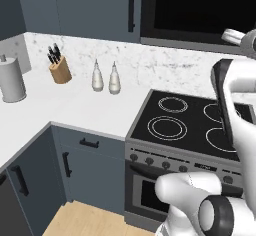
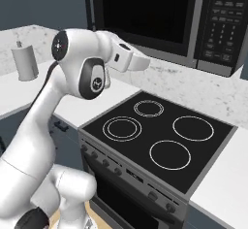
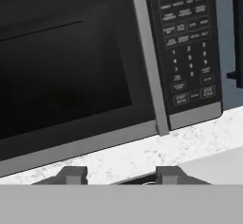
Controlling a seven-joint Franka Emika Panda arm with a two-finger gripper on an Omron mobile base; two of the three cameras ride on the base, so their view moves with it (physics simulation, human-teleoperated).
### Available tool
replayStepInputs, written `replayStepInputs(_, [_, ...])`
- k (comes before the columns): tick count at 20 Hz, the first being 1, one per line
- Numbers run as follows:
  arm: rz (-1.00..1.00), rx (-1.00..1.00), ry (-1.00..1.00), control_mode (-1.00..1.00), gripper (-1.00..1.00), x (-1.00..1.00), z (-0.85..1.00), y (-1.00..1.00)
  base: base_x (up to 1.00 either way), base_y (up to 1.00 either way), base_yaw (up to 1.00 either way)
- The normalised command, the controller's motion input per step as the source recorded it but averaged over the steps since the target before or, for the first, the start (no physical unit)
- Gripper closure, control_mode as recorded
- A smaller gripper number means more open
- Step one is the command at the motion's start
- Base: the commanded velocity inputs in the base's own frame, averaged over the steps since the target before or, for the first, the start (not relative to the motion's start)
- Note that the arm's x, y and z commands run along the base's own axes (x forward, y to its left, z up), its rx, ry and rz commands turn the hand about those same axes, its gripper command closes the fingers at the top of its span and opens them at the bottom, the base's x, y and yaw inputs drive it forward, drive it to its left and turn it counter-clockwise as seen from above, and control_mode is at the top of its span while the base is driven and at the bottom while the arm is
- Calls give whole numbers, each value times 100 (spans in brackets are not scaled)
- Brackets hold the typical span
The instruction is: Pick the avocado from the sink and place it in the bowl. Then pick the bowl and place it in the microwave. Then close the microwave door and press the start button.
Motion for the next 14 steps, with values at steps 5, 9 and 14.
replayStepInputs(5, [9,-8,-8,-100,100,-91,2,0,0,0,0])
replayStepInputs(9, [7,-12,-3,-100,100,-49,0,-5,0,0,0])
replayStepInputs(14, [9,-6,-2,-100,100,-24,-10,-16,0,0,0])
